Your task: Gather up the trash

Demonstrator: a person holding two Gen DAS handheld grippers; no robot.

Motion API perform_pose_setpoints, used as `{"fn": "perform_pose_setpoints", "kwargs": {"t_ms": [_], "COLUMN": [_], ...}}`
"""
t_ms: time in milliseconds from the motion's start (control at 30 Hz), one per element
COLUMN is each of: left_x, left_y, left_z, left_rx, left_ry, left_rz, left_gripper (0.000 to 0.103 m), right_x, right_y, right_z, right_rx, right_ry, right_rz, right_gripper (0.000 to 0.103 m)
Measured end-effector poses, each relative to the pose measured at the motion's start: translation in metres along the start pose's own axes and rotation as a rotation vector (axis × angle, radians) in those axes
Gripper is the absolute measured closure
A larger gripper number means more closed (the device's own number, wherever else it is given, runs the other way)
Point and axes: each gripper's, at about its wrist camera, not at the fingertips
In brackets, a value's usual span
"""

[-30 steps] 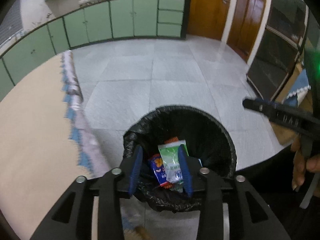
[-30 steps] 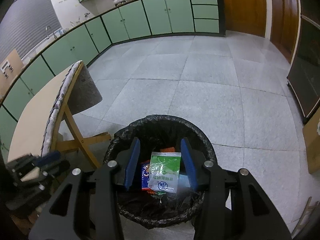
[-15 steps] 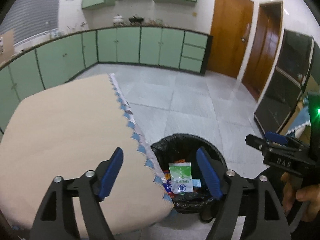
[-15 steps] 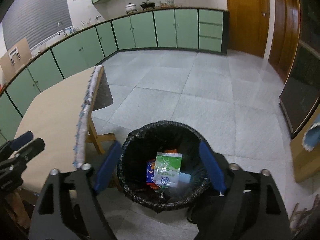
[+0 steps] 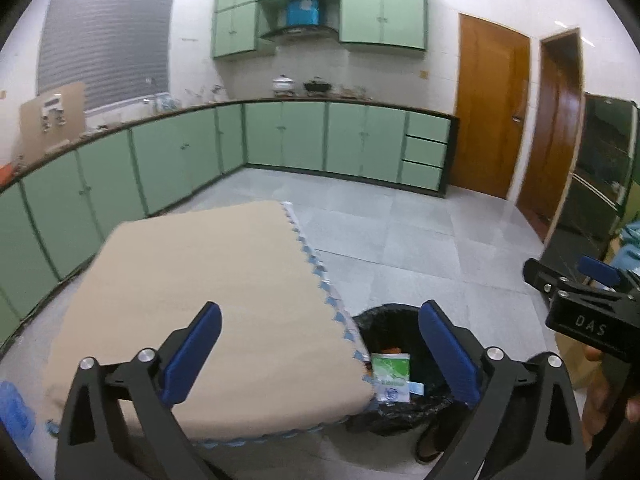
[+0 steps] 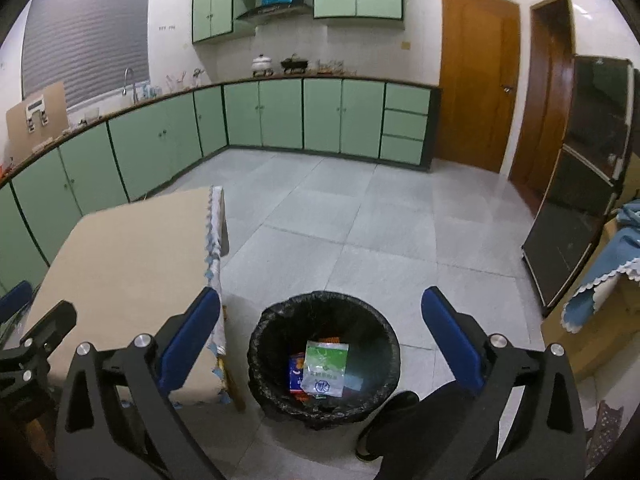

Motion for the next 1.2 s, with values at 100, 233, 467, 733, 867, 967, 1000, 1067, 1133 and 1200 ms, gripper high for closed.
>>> {"fn": "perform_pose_setpoints", "kwargs": {"t_ms": [100,233,467,733,867,967,1000,1067,1133,1200], "left_x": [0.019,0.044,0.074,0.114,0.128,0.131,0.131,0.129,0.127,0.128], "left_y": [-0.007,-0.012,-0.016,-0.015,-0.012,-0.010,-0.009,-0.010,-0.012,-0.015], "left_z": [-0.006,-0.011,-0.014,-0.014,-0.016,-0.019,-0.021,-0.025,-0.031,-0.040], "left_rx": [0.044,0.026,0.019,0.042,0.045,0.062,0.067,0.083,0.107,0.137], "left_ry": [-0.008,-0.005,-0.049,-0.109,-0.149,-0.179,-0.187,-0.208,-0.229,-0.246], "left_rz": [0.019,0.067,0.105,0.179,0.211,0.217,0.217,0.213,0.207,0.207], "left_gripper": [0.006,0.006,0.006,0.006,0.006,0.006,0.006,0.006,0.006,0.006], "right_x": [0.011,0.027,0.055,0.084,0.096,0.098,0.098,0.098,0.095,0.091], "right_y": [-0.005,-0.005,-0.009,-0.009,-0.007,-0.005,-0.005,-0.004,-0.004,-0.004], "right_z": [-0.001,-0.001,0.001,0.003,0.002,0.000,-0.001,-0.003,-0.007,-0.010], "right_rx": [0.003,-0.009,0.022,0.006,-0.004,-0.005,-0.006,-0.001,0.010,0.021], "right_ry": [-0.008,-0.076,-0.034,-0.005,0.035,0.050,0.052,0.053,0.051,0.044], "right_rz": [-0.009,0.020,0.072,0.157,0.208,0.229,0.237,0.244,0.245,0.238], "right_gripper": [0.005,0.005,0.005,0.005,0.005,0.005,0.005,0.005,0.005,0.005]}}
Point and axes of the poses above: each gripper's, at about its wrist camera, not at the fingertips, and x roughly against the way its jaws point, z to its right, y to its underside, and after that the axes turned 11 degrees about x, right-handed
